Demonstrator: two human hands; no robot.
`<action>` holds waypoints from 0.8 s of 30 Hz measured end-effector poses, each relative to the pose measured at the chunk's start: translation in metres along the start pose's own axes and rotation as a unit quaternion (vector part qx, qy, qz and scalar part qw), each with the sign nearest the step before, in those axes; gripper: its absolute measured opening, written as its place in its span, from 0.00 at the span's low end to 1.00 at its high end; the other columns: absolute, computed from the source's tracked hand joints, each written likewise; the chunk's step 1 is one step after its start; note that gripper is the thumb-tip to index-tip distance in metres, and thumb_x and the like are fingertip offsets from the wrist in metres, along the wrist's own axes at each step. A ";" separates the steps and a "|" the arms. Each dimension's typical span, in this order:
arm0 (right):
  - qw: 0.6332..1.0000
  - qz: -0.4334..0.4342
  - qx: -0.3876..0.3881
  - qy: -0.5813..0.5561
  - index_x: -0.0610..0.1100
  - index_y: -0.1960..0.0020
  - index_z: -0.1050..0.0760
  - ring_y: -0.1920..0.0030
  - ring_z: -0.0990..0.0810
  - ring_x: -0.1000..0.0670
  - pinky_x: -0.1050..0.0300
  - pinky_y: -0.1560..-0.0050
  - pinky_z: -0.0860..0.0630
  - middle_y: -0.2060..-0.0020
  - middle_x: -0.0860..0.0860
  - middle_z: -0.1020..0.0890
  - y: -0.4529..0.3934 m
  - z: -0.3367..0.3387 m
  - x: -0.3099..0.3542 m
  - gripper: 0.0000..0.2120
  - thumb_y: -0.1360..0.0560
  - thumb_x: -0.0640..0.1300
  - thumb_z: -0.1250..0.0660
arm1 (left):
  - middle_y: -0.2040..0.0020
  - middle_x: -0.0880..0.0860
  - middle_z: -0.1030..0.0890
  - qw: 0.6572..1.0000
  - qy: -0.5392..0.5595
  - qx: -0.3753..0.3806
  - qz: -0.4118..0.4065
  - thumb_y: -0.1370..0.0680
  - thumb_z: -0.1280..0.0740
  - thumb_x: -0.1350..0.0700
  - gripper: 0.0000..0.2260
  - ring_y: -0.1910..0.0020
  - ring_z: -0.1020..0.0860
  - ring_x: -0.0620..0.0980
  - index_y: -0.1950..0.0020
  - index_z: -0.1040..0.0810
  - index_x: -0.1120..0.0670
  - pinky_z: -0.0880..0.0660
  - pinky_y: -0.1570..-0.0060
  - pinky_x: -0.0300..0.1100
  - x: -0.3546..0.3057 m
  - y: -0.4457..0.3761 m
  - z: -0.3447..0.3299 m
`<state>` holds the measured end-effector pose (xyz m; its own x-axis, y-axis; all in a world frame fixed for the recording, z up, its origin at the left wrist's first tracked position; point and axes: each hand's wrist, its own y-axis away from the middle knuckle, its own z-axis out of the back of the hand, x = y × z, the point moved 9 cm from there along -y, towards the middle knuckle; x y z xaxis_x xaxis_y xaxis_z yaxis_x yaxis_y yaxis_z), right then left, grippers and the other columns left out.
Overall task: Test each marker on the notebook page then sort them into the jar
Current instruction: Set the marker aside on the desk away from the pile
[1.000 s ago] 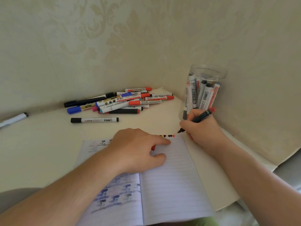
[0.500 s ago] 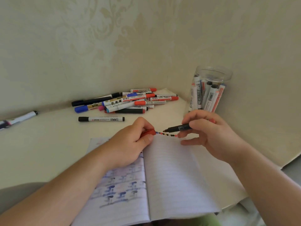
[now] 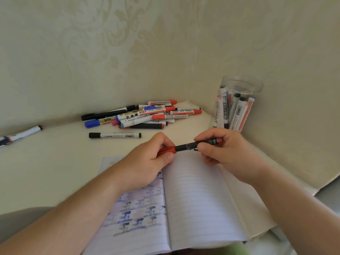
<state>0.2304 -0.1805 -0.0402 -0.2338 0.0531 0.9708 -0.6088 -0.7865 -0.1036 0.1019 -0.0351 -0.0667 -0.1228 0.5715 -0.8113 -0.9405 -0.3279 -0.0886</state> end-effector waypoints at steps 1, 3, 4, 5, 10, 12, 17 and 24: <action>0.999 0.012 0.004 0.031 0.51 0.52 0.13 0.64 0.19 0.48 0.53 0.59 0.18 0.66 0.47 0.17 -0.001 0.000 0.002 0.11 0.23 0.36 0.26 | 0.51 0.39 0.17 1.000 0.018 -0.013 0.005 0.17 0.34 0.52 0.06 0.50 0.20 0.39 0.46 0.25 0.39 0.23 0.40 0.48 0.001 0.000 0.002; 0.996 0.034 0.010 0.083 0.57 0.52 0.14 0.63 0.19 0.48 0.54 0.58 0.19 0.65 0.50 0.16 -0.004 -0.001 0.004 0.14 0.22 0.36 0.26 | 0.49 0.37 0.17 0.998 0.038 -0.043 0.006 0.18 0.32 0.52 0.07 0.47 0.19 0.37 0.46 0.23 0.38 0.23 0.38 0.45 0.003 0.000 0.009; 0.995 0.042 0.010 0.095 0.58 0.52 0.15 0.63 0.19 0.49 0.54 0.58 0.19 0.65 0.51 0.17 -0.004 -0.001 0.004 0.15 0.22 0.37 0.27 | 0.49 0.37 0.17 0.998 0.041 -0.053 0.004 0.18 0.31 0.52 0.08 0.47 0.19 0.37 0.46 0.23 0.37 0.24 0.38 0.45 0.003 -0.001 0.011; 0.993 0.047 0.009 0.107 0.59 0.51 0.15 0.64 0.20 0.50 0.55 0.58 0.20 0.65 0.52 0.18 -0.005 -0.002 0.004 0.14 0.21 0.38 0.27 | 0.49 0.36 0.17 0.997 0.041 -0.058 0.003 0.18 0.31 0.52 0.08 0.47 0.19 0.37 0.47 0.23 0.37 0.24 0.38 0.45 0.003 -0.001 0.012; 0.974 0.049 0.050 0.216 0.58 0.51 0.20 0.68 0.27 0.58 0.61 0.64 0.28 0.69 0.59 0.22 -0.006 -0.024 -0.002 0.04 0.18 0.50 0.31 | 0.49 0.38 0.19 0.999 -0.001 -0.041 -0.014 0.18 0.32 0.53 0.08 0.47 0.21 0.36 0.46 0.27 0.39 0.23 0.40 0.45 0.000 0.000 0.008; 0.961 0.060 0.055 0.263 0.58 0.52 0.21 0.67 0.27 0.59 0.61 0.64 0.29 0.66 0.59 0.20 -0.006 -0.032 -0.003 0.04 0.18 0.53 0.32 | 0.48 0.40 0.19 0.999 -0.010 -0.041 -0.020 0.18 0.32 0.53 0.08 0.46 0.22 0.36 0.45 0.27 0.39 0.23 0.40 0.46 0.000 0.000 0.009; 0.927 0.071 0.057 0.364 0.60 0.54 0.28 0.64 0.25 0.56 0.58 0.64 0.30 0.65 0.54 0.21 -0.003 -0.038 0.004 0.06 0.18 0.58 0.35 | 0.49 0.40 0.20 0.997 -0.043 -0.051 -0.027 0.18 0.32 0.53 0.06 0.50 0.24 0.34 0.44 0.25 0.42 0.25 0.46 0.40 -0.002 -0.002 0.012; 0.960 0.008 -0.029 0.280 0.62 0.34 0.39 0.62 0.21 0.59 0.59 0.57 0.23 0.62 0.55 0.18 0.021 -0.035 0.006 0.28 0.26 0.60 0.25 | 0.54 0.37 0.18 0.987 -0.066 -0.131 -0.064 0.20 0.29 0.47 0.05 0.51 0.22 0.33 0.45 0.19 0.40 0.29 0.55 0.30 -0.018 0.012 0.039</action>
<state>0.1902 -0.1751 -0.0437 -0.6037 0.3763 0.7028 -0.6398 -0.7547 -0.1454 0.0806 -0.0202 -0.0305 -0.0646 0.7086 -0.7027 -0.8391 -0.4197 -0.3461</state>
